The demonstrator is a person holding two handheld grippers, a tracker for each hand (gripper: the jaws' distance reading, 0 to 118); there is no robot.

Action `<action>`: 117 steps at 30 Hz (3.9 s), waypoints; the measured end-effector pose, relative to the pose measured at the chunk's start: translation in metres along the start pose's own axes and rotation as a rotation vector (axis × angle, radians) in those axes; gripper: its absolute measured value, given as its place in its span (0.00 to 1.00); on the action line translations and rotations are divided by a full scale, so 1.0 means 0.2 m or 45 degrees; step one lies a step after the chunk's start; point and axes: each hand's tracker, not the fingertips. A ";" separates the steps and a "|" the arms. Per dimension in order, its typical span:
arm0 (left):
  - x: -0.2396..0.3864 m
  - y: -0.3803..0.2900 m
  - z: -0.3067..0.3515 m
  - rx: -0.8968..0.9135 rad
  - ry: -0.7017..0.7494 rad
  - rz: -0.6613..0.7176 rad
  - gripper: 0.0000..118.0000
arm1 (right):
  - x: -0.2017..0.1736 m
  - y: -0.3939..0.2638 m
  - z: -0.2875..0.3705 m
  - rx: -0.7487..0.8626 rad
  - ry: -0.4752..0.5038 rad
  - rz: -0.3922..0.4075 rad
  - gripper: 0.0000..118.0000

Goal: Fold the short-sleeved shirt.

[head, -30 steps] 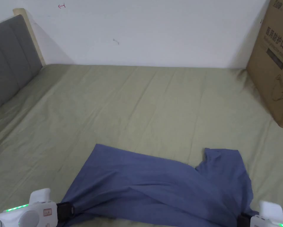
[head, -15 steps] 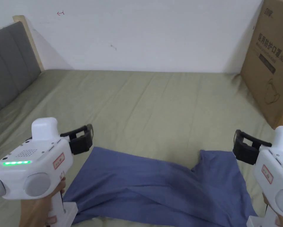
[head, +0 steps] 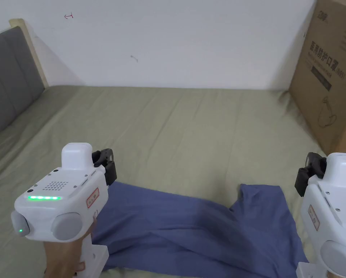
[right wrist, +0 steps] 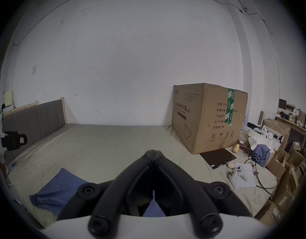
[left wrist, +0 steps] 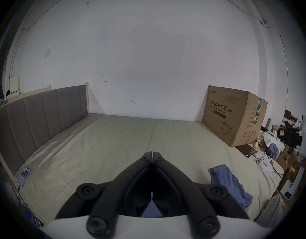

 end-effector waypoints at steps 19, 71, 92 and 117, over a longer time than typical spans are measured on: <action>-0.46 -0.27 -1.29 -0.909 0.162 0.030 0.87 | -0.03 -0.13 -0.49 -0.155 -0.030 0.023 0.00; -0.46 0.12 -0.64 -0.475 0.075 0.140 0.01 | 0.18 -0.20 -0.82 -0.584 0.047 0.059 0.00; -0.44 1.58 -0.62 0.081 0.204 -0.066 0.01 | -0.02 1.43 -1.06 0.171 0.142 0.029 0.00; -0.54 0.71 -1.47 -0.292 0.217 -0.007 0.01 | -0.06 0.52 -1.72 -0.217 0.133 0.066 0.00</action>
